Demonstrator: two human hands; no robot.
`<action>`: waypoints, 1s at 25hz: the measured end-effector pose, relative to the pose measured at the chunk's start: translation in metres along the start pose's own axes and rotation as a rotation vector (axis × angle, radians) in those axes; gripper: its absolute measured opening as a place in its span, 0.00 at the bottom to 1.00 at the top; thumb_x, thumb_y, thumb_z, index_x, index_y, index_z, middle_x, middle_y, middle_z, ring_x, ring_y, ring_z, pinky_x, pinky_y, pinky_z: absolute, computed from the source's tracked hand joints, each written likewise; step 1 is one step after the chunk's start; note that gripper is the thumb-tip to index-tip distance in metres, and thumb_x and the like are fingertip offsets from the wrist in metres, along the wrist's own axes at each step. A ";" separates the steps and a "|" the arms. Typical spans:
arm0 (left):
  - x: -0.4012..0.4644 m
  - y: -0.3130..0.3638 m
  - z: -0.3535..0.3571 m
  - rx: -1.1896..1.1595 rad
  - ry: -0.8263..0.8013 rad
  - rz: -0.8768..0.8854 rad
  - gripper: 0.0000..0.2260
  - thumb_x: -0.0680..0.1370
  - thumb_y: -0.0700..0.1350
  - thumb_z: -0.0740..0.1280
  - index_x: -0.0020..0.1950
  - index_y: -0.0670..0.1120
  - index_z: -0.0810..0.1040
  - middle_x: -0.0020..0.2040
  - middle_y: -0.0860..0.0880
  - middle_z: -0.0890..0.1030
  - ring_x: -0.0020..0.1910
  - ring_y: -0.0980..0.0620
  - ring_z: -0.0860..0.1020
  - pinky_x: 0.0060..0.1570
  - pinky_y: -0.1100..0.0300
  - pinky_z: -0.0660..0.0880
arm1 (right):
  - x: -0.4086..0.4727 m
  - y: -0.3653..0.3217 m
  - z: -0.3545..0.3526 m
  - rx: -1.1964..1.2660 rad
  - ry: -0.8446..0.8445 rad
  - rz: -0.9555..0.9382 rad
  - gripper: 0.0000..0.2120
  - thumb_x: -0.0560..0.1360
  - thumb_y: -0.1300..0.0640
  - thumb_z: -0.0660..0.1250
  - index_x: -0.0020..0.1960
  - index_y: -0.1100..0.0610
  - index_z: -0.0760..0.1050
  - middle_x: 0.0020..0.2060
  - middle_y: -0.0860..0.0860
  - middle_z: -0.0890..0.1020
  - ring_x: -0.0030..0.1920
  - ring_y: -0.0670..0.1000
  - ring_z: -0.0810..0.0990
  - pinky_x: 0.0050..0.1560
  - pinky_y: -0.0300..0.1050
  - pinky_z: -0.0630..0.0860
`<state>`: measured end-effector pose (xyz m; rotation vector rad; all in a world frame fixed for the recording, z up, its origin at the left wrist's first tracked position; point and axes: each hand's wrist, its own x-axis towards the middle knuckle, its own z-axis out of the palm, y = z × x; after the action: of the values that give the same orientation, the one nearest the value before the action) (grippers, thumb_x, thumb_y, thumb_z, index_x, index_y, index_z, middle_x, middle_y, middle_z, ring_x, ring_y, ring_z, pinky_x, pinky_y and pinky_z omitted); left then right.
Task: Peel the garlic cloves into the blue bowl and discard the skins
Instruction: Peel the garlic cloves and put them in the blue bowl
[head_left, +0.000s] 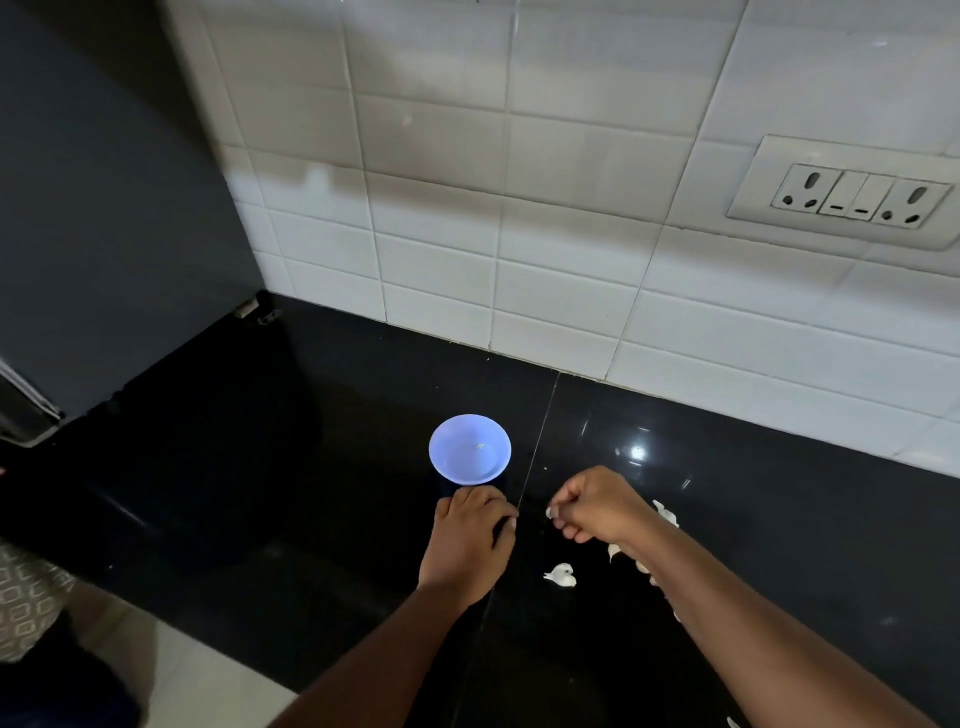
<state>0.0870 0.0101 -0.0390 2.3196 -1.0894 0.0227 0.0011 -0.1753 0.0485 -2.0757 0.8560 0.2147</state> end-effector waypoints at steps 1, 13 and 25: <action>0.000 0.005 -0.002 -0.085 0.011 -0.090 0.08 0.81 0.51 0.65 0.57 0.57 0.83 0.55 0.62 0.79 0.58 0.59 0.75 0.60 0.60 0.63 | -0.001 -0.004 -0.004 0.002 0.020 -0.016 0.10 0.76 0.69 0.67 0.42 0.59 0.84 0.36 0.53 0.87 0.34 0.46 0.84 0.39 0.41 0.84; 0.015 0.066 -0.018 -1.035 -0.104 -0.636 0.07 0.83 0.45 0.69 0.51 0.44 0.85 0.43 0.50 0.87 0.40 0.58 0.81 0.40 0.65 0.76 | -0.026 0.006 0.019 0.789 0.032 0.012 0.05 0.80 0.61 0.72 0.52 0.59 0.87 0.41 0.53 0.87 0.39 0.44 0.82 0.42 0.39 0.77; 0.028 0.093 -0.035 -1.654 -0.266 -0.901 0.04 0.81 0.43 0.73 0.49 0.42 0.85 0.40 0.47 0.83 0.36 0.55 0.78 0.33 0.64 0.73 | -0.047 0.012 0.013 1.134 0.064 -0.078 0.09 0.80 0.65 0.69 0.57 0.64 0.85 0.42 0.57 0.87 0.39 0.48 0.84 0.41 0.38 0.82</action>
<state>0.0472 -0.0386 0.0424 1.0103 0.1303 -1.0807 -0.0402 -0.1465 0.0535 -1.0408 0.6807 -0.3273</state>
